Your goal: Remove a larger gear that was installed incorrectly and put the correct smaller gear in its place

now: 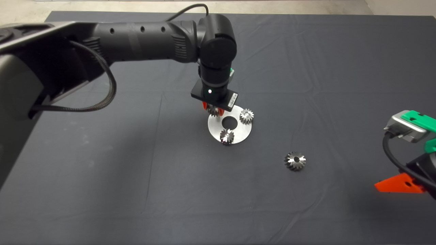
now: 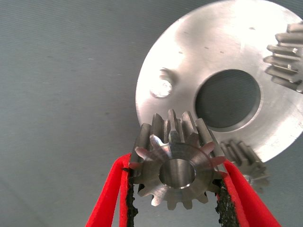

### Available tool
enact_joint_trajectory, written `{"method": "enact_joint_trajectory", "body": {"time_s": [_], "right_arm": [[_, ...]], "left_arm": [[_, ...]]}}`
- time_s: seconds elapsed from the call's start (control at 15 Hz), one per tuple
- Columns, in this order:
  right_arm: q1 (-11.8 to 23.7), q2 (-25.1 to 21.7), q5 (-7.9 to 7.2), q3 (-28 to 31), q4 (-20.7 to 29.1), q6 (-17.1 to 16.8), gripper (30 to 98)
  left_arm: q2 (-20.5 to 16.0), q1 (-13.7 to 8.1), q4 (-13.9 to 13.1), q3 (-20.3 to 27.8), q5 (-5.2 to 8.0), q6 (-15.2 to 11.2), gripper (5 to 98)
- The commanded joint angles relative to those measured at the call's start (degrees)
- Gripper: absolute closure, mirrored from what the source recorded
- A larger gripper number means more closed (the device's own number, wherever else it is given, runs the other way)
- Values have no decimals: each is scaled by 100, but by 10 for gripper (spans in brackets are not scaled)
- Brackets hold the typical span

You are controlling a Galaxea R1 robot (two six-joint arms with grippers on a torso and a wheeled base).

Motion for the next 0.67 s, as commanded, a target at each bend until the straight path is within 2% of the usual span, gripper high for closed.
{"method": "enact_joint_trajectory", "body": {"time_s": [0.0,0.27,0.53,0.6], "right_arm": [[104,-24,11,37,202,-16,602],[104,-27,11,46,211,-13,602],[104,-24,11,37,211,-7,602],[104,-27,11,37,211,-7,602]], "left_arm": [[50,-146,107,-105,48,23,716],[50,-137,142,-154,18,34,716],[85,-58,230,-356,0,242,716],[85,-58,237,-363,-84,260,716]]}}
